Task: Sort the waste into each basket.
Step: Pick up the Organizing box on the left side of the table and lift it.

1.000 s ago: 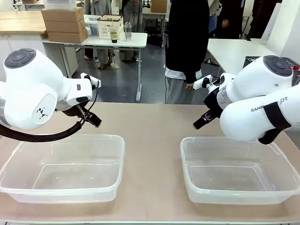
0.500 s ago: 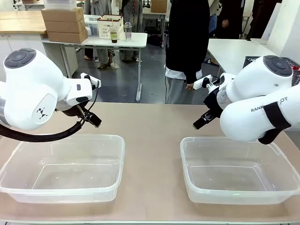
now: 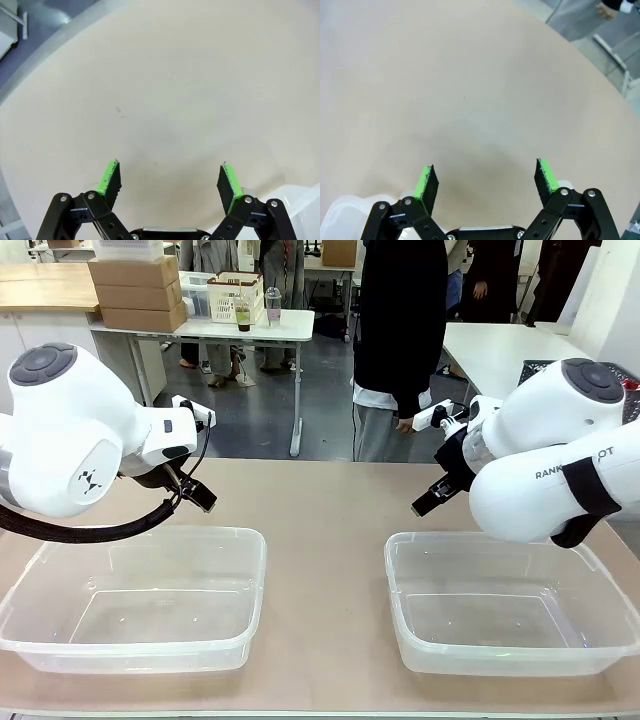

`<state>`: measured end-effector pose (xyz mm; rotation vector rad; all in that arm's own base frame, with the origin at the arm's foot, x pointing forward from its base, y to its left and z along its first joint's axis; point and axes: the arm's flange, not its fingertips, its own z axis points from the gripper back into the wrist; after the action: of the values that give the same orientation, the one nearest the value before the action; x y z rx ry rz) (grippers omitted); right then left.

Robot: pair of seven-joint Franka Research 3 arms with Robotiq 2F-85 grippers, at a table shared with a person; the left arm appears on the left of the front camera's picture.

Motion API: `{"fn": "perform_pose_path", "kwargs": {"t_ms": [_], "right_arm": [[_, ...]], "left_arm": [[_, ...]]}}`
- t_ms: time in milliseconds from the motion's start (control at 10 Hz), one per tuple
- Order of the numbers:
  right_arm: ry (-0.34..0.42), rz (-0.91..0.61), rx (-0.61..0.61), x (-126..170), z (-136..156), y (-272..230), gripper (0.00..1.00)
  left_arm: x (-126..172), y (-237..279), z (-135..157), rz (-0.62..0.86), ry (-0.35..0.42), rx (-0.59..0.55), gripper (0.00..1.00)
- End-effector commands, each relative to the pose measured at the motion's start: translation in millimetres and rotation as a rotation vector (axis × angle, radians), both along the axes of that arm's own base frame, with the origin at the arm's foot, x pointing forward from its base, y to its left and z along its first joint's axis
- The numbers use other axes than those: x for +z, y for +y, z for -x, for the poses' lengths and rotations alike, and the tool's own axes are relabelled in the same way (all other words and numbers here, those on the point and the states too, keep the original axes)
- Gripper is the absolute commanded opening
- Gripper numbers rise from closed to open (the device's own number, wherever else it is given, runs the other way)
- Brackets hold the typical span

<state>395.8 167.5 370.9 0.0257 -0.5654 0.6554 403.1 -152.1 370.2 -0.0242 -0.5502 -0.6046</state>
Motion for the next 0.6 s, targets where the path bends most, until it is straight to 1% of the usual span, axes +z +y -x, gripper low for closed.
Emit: {"fn": "perform_pose_path", "kwargs": {"t_ms": [0, 100, 200, 300, 400, 500], "right_arm": [[0.000, 0.000, 0.000, 0.0, 0.0, 0.0, 1.00], [-0.027, -0.053, -0.026, 46.7, 24.6, -5.4, 1.00], [-0.088, -0.074, -0.039, 90.8, 61.9, -14.5, 1.00], [-0.113, -0.041, -0.083, 117.3, 93.4, -25.2, 1.00], [-0.097, -0.048, -0.099, 127.2, 113.9, -32.4, 1.00], [-0.038, -0.052, -0.085, 123.4, 133.4, -35.6, 1.00]], "left_arm": [[0.0, 0.0, 0.0, 0.000, 0.000, 0.000, 1.00], [45.3, 0.7, 17.9, 0.044, -0.001, 0.081, 1.00], [93.8, 4.3, 50.4, 0.059, -0.006, 0.202, 1.00], [127.1, 15.5, 81.5, 0.102, -0.041, 0.127, 1.00], [143.1, 24.3, 105.1, 0.099, -0.063, 0.115, 1.00], [147.4, 25.6, 133.2, 0.116, 0.002, 0.021, 1.00]]}}
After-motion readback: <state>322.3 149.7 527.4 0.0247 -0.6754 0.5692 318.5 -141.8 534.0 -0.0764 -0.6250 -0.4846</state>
